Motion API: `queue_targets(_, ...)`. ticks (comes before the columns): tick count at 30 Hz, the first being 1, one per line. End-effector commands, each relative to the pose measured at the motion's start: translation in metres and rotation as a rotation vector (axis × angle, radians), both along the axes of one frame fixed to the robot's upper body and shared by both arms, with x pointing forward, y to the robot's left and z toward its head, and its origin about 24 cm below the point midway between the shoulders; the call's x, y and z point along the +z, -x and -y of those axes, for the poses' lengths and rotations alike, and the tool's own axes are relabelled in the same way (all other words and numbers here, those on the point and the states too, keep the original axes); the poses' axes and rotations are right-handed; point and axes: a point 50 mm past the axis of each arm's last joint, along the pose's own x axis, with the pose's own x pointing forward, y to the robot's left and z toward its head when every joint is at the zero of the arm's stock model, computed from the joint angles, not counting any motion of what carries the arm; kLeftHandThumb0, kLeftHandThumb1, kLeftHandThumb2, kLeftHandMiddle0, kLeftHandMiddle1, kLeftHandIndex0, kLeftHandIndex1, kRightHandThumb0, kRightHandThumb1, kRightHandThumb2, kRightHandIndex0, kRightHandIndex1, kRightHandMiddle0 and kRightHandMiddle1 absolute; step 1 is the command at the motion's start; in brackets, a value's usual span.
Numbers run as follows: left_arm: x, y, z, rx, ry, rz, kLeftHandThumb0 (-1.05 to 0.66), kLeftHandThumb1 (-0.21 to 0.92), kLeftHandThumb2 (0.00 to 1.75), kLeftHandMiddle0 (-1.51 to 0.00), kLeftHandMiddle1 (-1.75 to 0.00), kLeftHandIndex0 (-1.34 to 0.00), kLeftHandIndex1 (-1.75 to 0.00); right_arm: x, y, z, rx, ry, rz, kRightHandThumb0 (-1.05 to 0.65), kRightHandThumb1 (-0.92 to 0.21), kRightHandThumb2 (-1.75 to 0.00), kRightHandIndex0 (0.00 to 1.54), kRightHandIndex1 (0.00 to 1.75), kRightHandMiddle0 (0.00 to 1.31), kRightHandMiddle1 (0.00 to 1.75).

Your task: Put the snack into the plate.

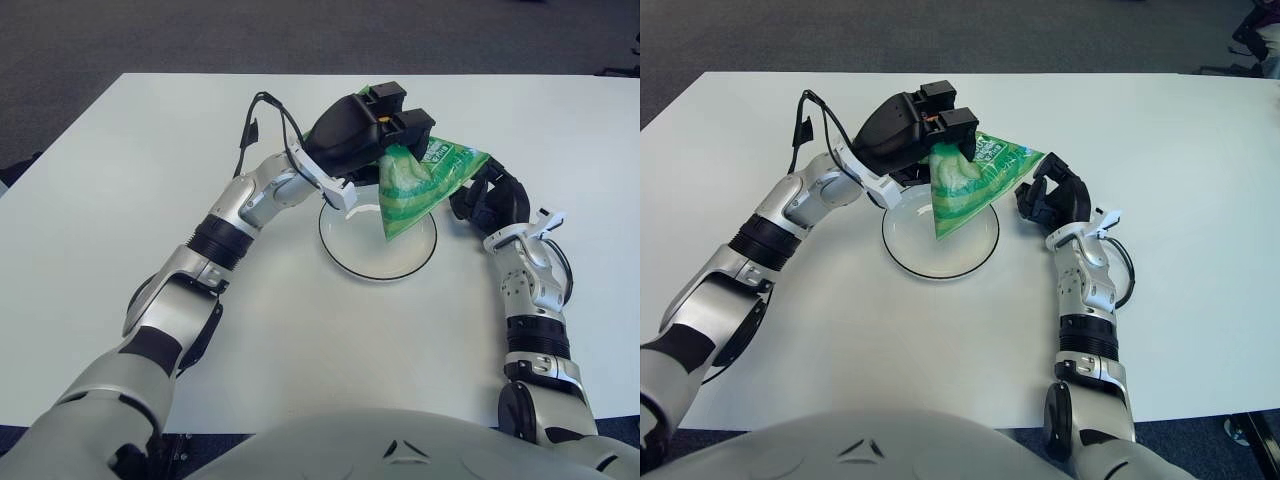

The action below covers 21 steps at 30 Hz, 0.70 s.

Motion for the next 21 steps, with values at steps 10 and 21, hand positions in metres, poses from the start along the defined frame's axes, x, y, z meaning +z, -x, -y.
queue_targets(10,0.0,0.001,0.01,-0.045,-0.015,-0.069,0.56,0.1,1.58,-0.79,-1.75,-1.04,-1.75,-0.033,0.015,-0.004,-0.061,-0.129,-0.209,-0.52,-0.22,-1.44,1.38,1.75,0.7,1.75)
queue_targets(21,-0.006,0.009,0.016,-0.076,-0.06,-0.166,0.56,0.1,1.58,-0.79,-1.75,-1.04,-1.75,-0.035,0.013,-0.001,-0.068,-0.139,-0.227,-0.52,-0.21,-1.44,1.35,1.75,0.7,1.75)
